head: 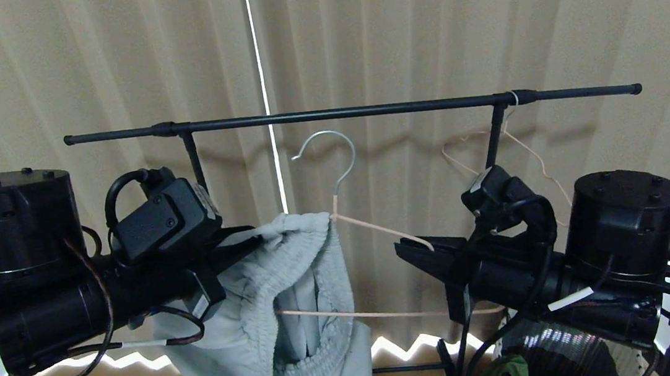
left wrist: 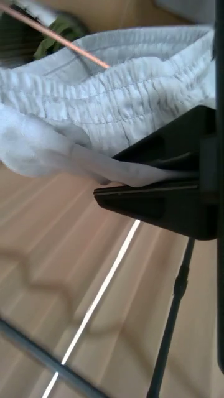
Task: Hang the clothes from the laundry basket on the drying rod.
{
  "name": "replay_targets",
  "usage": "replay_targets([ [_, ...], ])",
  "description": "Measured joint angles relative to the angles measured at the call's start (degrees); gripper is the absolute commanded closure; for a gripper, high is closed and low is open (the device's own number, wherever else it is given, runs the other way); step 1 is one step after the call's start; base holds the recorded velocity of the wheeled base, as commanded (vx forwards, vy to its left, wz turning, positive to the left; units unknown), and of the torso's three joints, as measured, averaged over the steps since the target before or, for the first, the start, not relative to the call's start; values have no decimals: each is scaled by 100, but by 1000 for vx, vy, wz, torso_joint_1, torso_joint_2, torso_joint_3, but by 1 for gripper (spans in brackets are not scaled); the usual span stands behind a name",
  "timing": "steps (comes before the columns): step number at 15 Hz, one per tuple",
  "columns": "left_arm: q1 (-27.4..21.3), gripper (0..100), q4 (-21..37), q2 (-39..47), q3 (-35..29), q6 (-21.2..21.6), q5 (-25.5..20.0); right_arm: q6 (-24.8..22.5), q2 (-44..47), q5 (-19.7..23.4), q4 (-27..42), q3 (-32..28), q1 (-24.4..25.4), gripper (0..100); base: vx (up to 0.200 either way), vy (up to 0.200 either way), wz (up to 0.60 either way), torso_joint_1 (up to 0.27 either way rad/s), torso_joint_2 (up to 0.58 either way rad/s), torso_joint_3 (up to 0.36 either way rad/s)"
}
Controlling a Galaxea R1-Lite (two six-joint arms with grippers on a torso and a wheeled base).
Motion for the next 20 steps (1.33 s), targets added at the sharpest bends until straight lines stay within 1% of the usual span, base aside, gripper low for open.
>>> replay_targets([
  [3, 38, 100, -405, 1, 149, -11, 46, 7, 33, -32, 9, -33, -11, 0, 0, 0, 0, 0, 0, 0],
  [5, 94, 100, -408, 0, 226, -20, 169, 13, 67, -35, -46, -55, -63, 0, 0, 0, 0, 0, 0, 0],
  [7, 217, 100, -408, -10, 254, -35, 332, 11, 80, -38, -162, -38, -258, 0, 0, 0, 0, 0, 0, 0],
  [8, 258, 100, -411, -11, 267, -40, 490, 9, 80, -40, -173, -30, -325, 0, 0, 0, 0, 0, 0, 0],
  [9, 324, 100, -408, -13, 294, -74, 841, 5, 80, -35, -180, -16, -462, 0, 0, 0, 0, 0, 0, 0],
  [10, 379, 100, -407, -18, 317, -169, 1101, 2, 80, -40, -194, 6, -621, 0, 0, 0, 0, 0, 0, 0],
  [11, 390, 100, -405, -22, 335, -449, 1431, 5, 91, -40, -187, 66, -746, 0, 0, 0, 0, 0, 0, 0],
  [12, 379, 100, -407, -29, 357, -745, 1607, 2, 102, -44, -189, 108, -802, 0, 0, 0, 0, 0, 0, 0],
  [14, 291, 100, -402, -96, 427, -1163, 1926, 0, 113, -43, -191, 238, -842, 0, 0, 0, 0, 0, 0, 0],
  [15, 232, 100, -405, -168, 443, -1330, 1970, 0, 119, -40, -183, 317, -827, 0, 0, 0, 0, 0, 0, 0],
  [17, -12, 100, -411, -407, 518, -1915, 2016, 9, 129, -33, -180, 414, -647, 0, 0, 0, 0, 0, 0, 0],
  [18, -161, 100, -408, -529, 608, -2154, 2153, 18, 140, -24, -176, 436, -527, 0, 0, 0, 0, 0, 0, 0],
  [19, -265, 100, -408, -612, 656, -2239, 2277, 24, 160, -21, -176, 441, -416, 0, 0, 0, 0, 0, 0, 0],
  [20, -378, 100, -411, -664, 630, -2372, 2566, 33, 196, -24, -184, 441, -272, 0, 0, 0, 0, 0, 0, 0],
])
